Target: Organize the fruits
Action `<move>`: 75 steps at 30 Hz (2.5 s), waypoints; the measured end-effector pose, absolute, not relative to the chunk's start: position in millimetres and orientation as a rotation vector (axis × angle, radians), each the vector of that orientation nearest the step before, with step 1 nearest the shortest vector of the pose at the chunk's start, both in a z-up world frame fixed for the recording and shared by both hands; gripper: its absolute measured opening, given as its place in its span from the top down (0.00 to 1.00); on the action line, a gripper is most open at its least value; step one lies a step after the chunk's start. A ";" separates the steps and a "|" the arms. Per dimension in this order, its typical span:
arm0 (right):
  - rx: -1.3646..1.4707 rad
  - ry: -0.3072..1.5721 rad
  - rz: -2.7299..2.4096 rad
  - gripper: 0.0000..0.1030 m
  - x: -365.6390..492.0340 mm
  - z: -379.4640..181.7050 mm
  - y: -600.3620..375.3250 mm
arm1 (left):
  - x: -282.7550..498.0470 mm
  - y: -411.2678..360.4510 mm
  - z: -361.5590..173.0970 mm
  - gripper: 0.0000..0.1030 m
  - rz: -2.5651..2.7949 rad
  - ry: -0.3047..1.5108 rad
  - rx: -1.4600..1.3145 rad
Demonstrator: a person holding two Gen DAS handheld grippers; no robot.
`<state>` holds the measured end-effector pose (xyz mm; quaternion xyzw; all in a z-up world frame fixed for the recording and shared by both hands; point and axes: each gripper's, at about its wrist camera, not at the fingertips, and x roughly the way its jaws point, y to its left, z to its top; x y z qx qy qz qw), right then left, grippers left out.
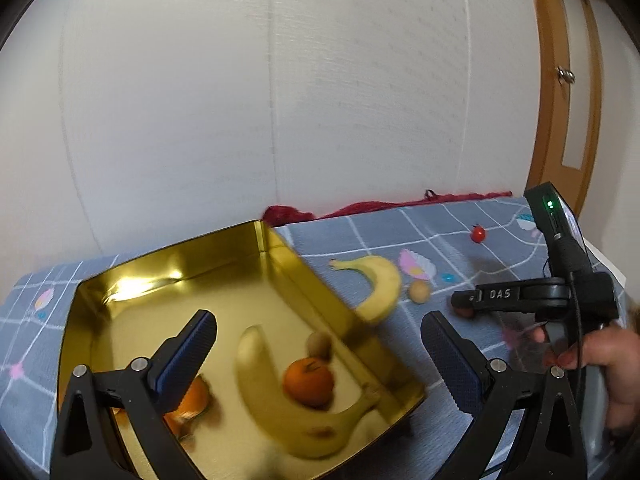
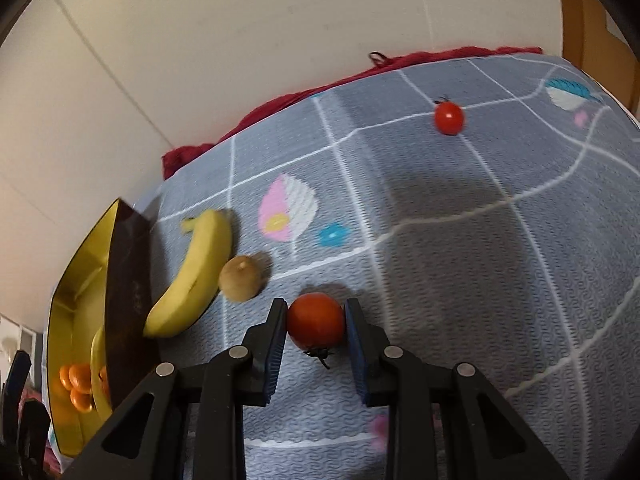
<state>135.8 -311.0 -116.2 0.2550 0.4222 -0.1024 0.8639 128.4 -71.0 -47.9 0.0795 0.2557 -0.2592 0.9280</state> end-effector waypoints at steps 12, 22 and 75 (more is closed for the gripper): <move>0.541 0.887 -0.221 0.72 130.7 -116.4 -318.7 | 187.7 -165.5 -59.8 0.00 -0.535 0.767 0.440; 0.580 0.886 -0.199 0.72 128.3 -116.5 -323.1 | 215.2 -198.3 -80.8 0.09 -0.538 0.889 0.523; 0.509 0.801 -0.214 0.72 123.7 -100.1 -316.4 | 203.1 -192.5 -69.5 0.70 -0.569 0.745 0.352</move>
